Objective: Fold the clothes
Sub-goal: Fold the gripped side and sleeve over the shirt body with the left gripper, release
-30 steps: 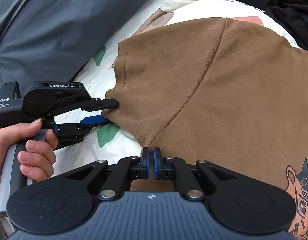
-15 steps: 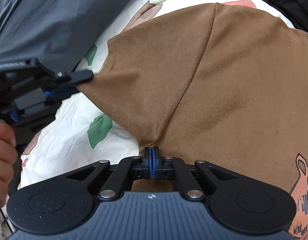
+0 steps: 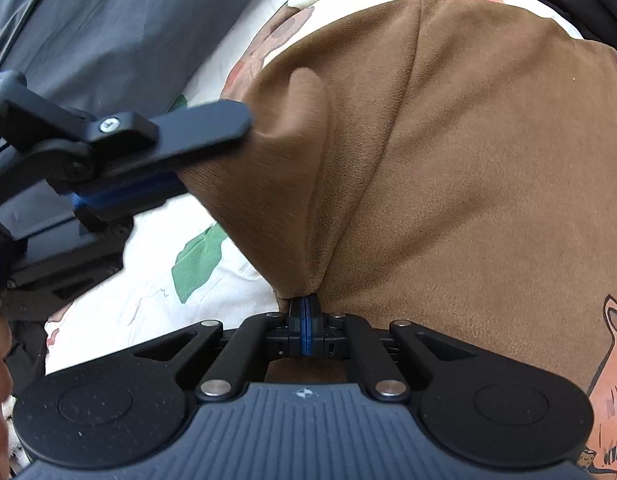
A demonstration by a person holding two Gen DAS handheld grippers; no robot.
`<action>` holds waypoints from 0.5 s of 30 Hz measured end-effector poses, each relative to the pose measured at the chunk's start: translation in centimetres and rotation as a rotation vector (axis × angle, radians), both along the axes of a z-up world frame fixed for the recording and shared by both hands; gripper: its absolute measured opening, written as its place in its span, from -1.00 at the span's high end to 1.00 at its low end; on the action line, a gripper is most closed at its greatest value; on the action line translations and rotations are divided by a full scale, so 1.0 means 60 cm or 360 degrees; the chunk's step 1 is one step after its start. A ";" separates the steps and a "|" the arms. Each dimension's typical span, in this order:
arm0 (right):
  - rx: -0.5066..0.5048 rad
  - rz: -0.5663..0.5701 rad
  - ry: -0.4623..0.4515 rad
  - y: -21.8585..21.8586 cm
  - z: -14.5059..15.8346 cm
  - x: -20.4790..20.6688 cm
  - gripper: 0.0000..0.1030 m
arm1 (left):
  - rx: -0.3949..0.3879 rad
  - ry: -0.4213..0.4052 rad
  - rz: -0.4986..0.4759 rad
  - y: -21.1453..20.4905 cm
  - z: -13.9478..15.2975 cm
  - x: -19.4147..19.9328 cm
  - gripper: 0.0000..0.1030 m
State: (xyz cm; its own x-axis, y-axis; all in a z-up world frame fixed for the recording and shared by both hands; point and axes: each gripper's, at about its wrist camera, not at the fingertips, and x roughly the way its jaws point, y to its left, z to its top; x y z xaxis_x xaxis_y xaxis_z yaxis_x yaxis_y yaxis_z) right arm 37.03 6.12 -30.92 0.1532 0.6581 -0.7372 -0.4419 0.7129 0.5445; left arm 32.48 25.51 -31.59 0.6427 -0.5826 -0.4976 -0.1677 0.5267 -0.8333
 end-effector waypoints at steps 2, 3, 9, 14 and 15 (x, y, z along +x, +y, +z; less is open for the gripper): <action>0.0024 -0.0005 0.0035 -0.006 0.000 0.005 0.97 | 0.0018 0.0017 -0.0018 -0.006 -0.007 -0.002 0.91; 0.0046 -0.0012 0.0067 -0.013 -0.001 0.009 0.96 | 0.0030 0.0028 -0.0024 -0.008 -0.010 -0.002 0.91; 0.0080 0.0101 0.0093 -0.050 0.018 0.008 0.21 | 0.0109 0.0049 -0.0042 -0.018 -0.018 -0.006 0.91; 0.0009 0.0181 0.0050 -0.084 0.038 0.004 -0.02 | 0.0225 0.0048 -0.0080 -0.036 -0.012 -0.010 0.90; -0.0009 0.0171 0.0047 -0.094 0.039 0.002 -0.02 | 0.0250 0.0046 -0.0082 -0.039 -0.010 -0.012 0.90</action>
State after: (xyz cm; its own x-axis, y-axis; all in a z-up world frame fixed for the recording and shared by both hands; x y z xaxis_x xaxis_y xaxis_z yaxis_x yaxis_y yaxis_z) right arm 37.18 0.46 -28.57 0.0603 0.6654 -0.7440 -0.5000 0.6653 0.5545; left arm 31.74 23.17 -32.20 0.5980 -0.5283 -0.6027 -0.1596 0.6585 -0.7355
